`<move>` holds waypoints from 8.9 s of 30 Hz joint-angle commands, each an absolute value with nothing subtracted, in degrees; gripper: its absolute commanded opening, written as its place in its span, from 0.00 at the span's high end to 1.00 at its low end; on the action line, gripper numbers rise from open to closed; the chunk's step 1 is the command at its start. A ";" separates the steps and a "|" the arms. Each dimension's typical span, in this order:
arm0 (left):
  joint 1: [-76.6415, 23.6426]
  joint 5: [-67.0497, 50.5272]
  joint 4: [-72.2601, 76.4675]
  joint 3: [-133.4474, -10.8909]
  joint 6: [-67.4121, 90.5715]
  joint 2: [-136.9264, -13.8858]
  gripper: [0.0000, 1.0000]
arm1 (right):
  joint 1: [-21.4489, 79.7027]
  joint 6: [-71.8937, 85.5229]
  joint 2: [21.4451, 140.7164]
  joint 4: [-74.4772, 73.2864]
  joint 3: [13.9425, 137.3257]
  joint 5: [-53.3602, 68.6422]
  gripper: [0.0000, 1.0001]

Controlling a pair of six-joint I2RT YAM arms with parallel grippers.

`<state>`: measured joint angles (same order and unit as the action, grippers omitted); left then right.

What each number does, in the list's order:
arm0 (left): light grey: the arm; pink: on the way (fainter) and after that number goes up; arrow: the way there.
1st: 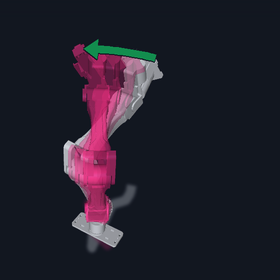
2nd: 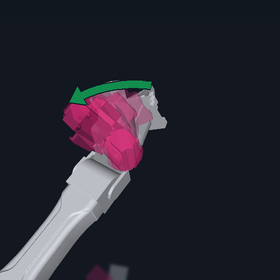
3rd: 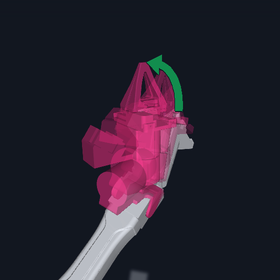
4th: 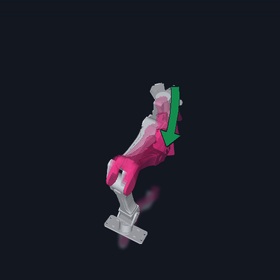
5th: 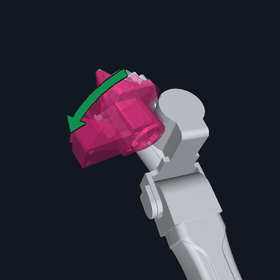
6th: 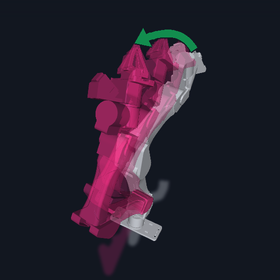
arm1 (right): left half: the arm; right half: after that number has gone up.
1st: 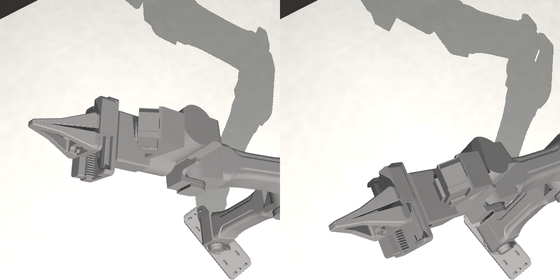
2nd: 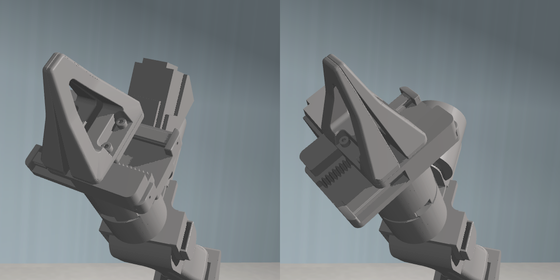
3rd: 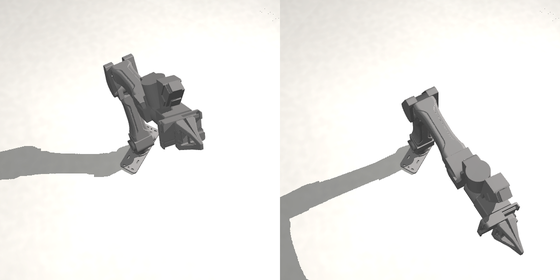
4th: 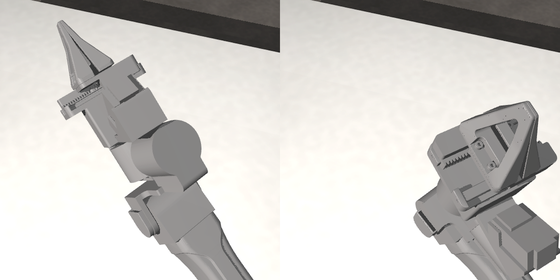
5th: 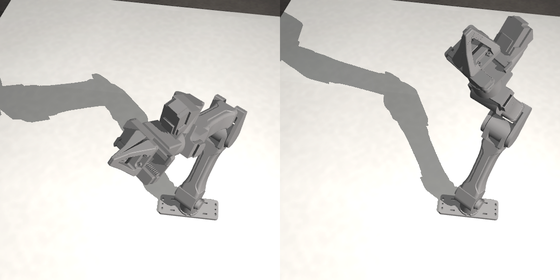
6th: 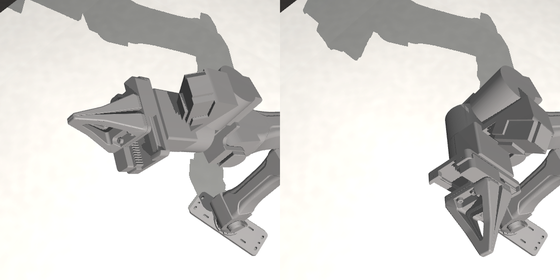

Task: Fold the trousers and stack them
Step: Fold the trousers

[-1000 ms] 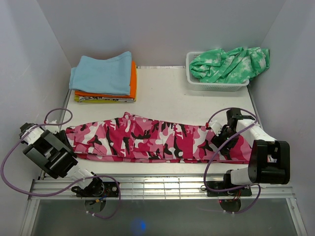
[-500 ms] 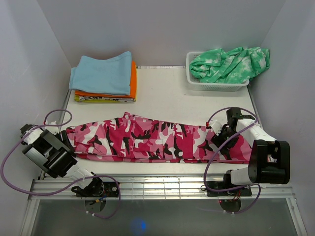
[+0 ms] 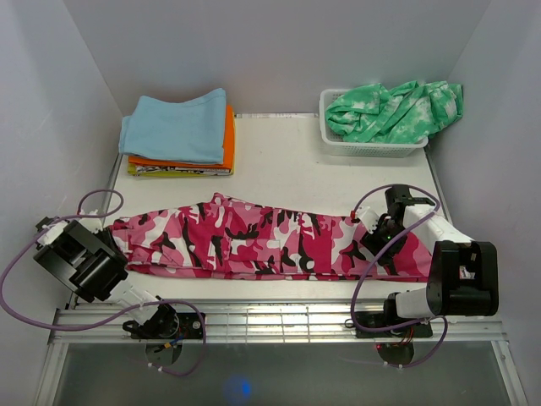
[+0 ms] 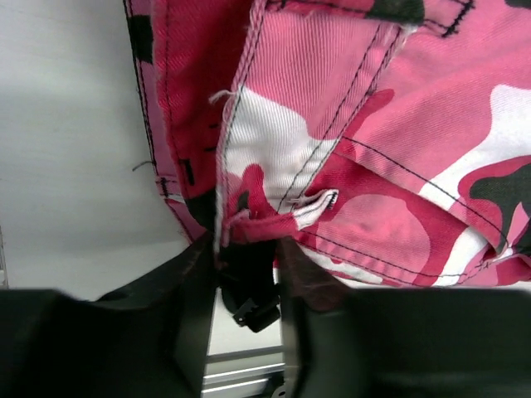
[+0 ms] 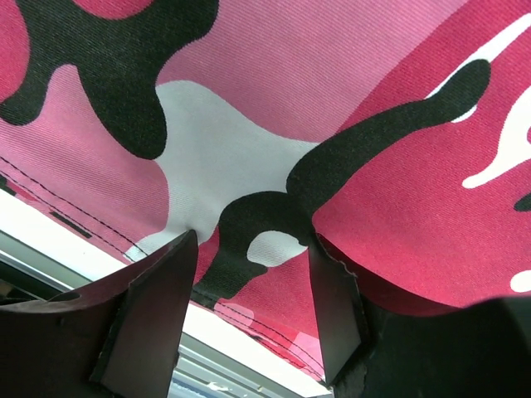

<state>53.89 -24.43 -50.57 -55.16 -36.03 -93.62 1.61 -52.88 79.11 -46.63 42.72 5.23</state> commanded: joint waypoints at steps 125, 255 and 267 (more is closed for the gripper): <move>-7.03 -29.53 -57.92 -46.76 -45.70 -71.46 0.28 | 37.26 -49.66 75.67 -40.53 42.28 14.25 0.66; -25.22 -8.35 -57.39 -40.15 -51.95 -84.28 1.00 | 29.27 -45.53 79.90 -44.55 48.33 8.96 0.92; -24.43 -7.12 -56.78 -41.40 -52.91 -87.45 1.00 | 29.27 -50.10 74.35 -50.19 41.23 9.75 0.92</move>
